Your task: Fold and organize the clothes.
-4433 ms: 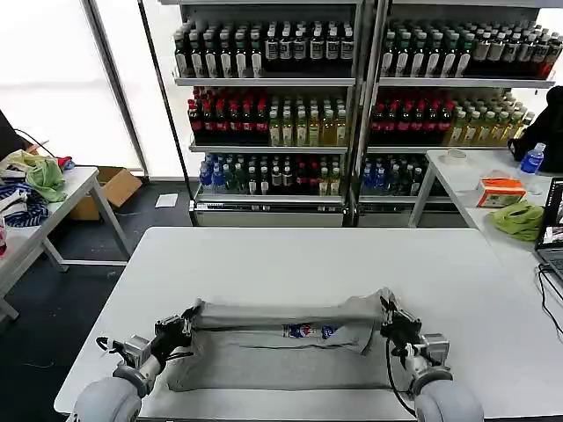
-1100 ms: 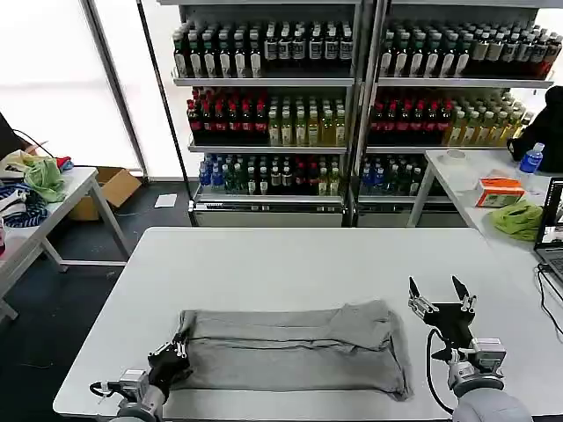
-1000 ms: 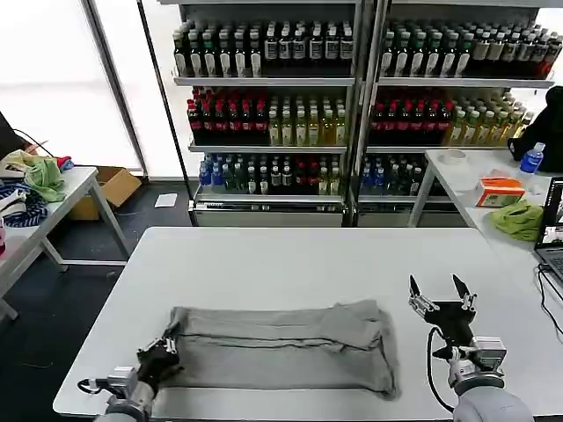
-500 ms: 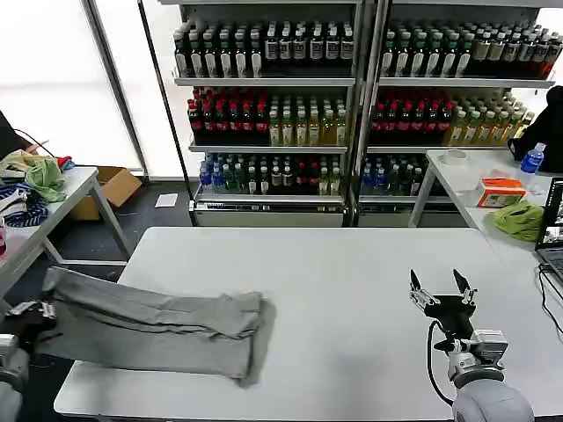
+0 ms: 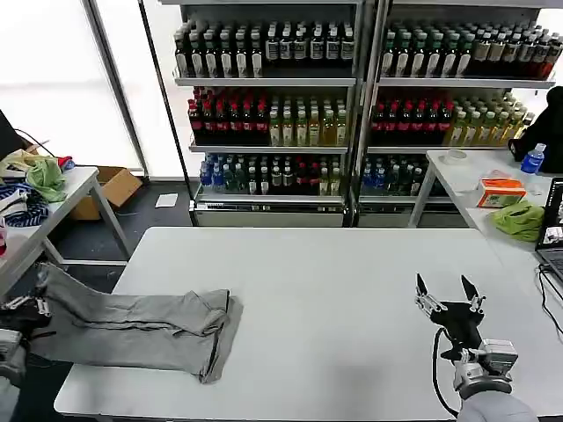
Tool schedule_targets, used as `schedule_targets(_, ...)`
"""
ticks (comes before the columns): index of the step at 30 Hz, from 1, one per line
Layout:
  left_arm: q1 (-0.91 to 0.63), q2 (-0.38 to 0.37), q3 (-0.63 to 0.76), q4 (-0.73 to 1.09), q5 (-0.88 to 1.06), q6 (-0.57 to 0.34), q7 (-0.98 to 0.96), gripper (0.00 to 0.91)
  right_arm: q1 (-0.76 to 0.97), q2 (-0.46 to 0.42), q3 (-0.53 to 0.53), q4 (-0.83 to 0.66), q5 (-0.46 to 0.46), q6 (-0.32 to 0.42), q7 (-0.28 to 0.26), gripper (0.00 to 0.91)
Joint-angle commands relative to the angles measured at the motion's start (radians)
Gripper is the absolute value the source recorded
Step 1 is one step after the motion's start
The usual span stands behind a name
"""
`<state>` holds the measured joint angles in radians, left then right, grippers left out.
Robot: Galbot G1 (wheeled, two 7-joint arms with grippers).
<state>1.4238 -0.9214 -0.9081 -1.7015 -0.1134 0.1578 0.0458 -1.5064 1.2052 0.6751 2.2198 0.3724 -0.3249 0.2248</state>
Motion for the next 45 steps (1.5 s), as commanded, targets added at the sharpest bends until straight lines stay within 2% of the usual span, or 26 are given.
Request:
schedule_targets(1,-0.017,-0.136,0.24,-0.117,0.061,0.039,-0.008,0.0,-0.052,0.023,0.019,0.033,-0.01,0.002,0.001,0.907)
schedule_targets(12,-0.009,-0.2,0.39,-0.206,0.098,0.089,-0.021,0.0,-0.089,0.048,0.019,0.059,-0.031,0.007,0.002,0.907)
schedule_targets(23,-0.029,-0.195,0.538,-0.327,0.103,0.17,-0.032,0.0,-0.119,0.064,0.018,0.054,-0.05,0.021,0.003,0.907)
schedule_targets(31,-0.044,-0.165,0.585,-0.308,0.098,0.191,-0.023,0.0,-0.118,0.072,0.013,0.044,-0.056,0.023,0.003,0.907)
schedule_targets(39,-0.053,-0.185,0.607,-0.263,0.091,0.185,-0.015,0.01,-0.114,0.082,-0.004,0.029,-0.069,0.027,0.002,0.907)
schedule_targets(40,-0.054,-0.187,0.607,-0.257,0.088,0.184,-0.016,0.836,-0.114,0.082,-0.006,0.028,-0.071,0.027,0.002,0.907)
schedule_targets(41,-0.056,-0.189,0.607,-0.251,0.078,0.184,-0.02,0.907,-0.113,0.083,-0.007,0.027,-0.073,0.028,0.002,0.907)
schedule_targets(45,-0.061,-0.209,0.615,-0.23,0.019,0.168,-0.039,0.907,-0.111,0.083,-0.012,0.021,-0.077,0.03,0.002,0.907)
